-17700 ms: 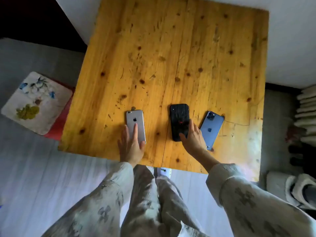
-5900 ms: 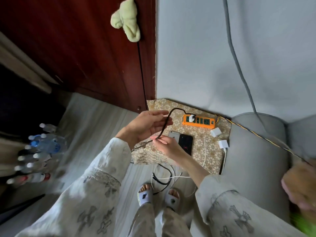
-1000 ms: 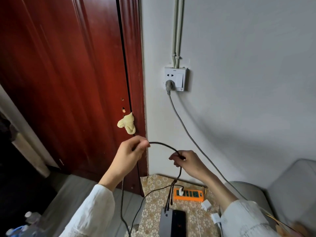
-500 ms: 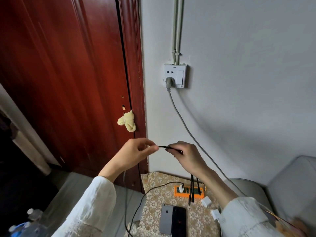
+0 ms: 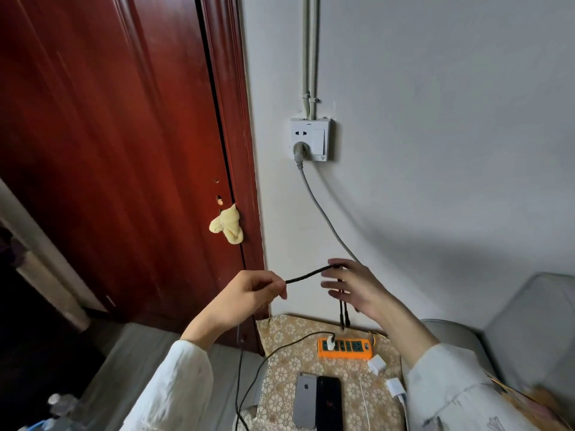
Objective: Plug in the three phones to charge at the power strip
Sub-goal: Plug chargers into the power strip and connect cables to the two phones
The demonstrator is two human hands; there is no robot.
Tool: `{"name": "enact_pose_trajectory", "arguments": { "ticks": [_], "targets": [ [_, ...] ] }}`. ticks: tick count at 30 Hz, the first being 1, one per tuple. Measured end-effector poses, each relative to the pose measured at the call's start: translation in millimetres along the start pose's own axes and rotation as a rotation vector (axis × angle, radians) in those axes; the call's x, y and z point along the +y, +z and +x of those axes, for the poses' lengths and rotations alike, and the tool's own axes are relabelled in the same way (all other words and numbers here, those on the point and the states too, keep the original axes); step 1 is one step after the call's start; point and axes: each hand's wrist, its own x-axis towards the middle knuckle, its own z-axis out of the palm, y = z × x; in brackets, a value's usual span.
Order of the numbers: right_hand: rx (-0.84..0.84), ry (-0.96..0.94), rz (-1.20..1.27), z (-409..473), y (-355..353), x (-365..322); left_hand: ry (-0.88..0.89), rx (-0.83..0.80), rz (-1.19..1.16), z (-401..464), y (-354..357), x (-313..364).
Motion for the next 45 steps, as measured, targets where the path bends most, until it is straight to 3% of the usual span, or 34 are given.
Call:
{"name": "enact_pose_trajectory", "arguments": {
  "ticks": [2,3,7,11,14,20,25,31,34,38,45],
  "targets": [
    [-0.057,0.075,0.561,2,-1,-7,-0.037,-0.041,0.012,-3,-2,-2],
    [-0.033,0.08,0.718,4,-1,-11,-0.054,-0.045,0.028,-5,-3,-4],
    [0.106,0.042,0.866,10,4,-18,-0.113,-0.058,0.089,-9,-4,-16],
    [-0.03,0.067,0.795,6,12,-15,-0.227,-0.169,0.161,-11,0,-33],
    [-0.203,0.075,0.52,-8,17,-14,-0.267,-0.076,0.186,-10,2,-44],
    [-0.342,-0.095,-0.081,-32,31,-1,-0.234,0.287,-0.15,6,4,-31],
    [-0.416,-0.217,-0.493,-44,39,16,-0.138,0.209,-0.405,16,4,-14],
    [-0.409,-0.235,-0.474,-46,36,21,-0.024,0.296,-0.463,14,14,-8],
    [-0.185,-0.399,-0.521,-48,30,17,-0.029,0.302,-0.428,8,18,-9],
    [0.025,-0.533,-0.33,-51,27,-3,-0.016,0.267,-0.372,4,25,-10],
    [-0.049,-0.484,-0.239,-49,40,-22,-0.011,0.158,-0.368,1,38,-10]
  ]
}}
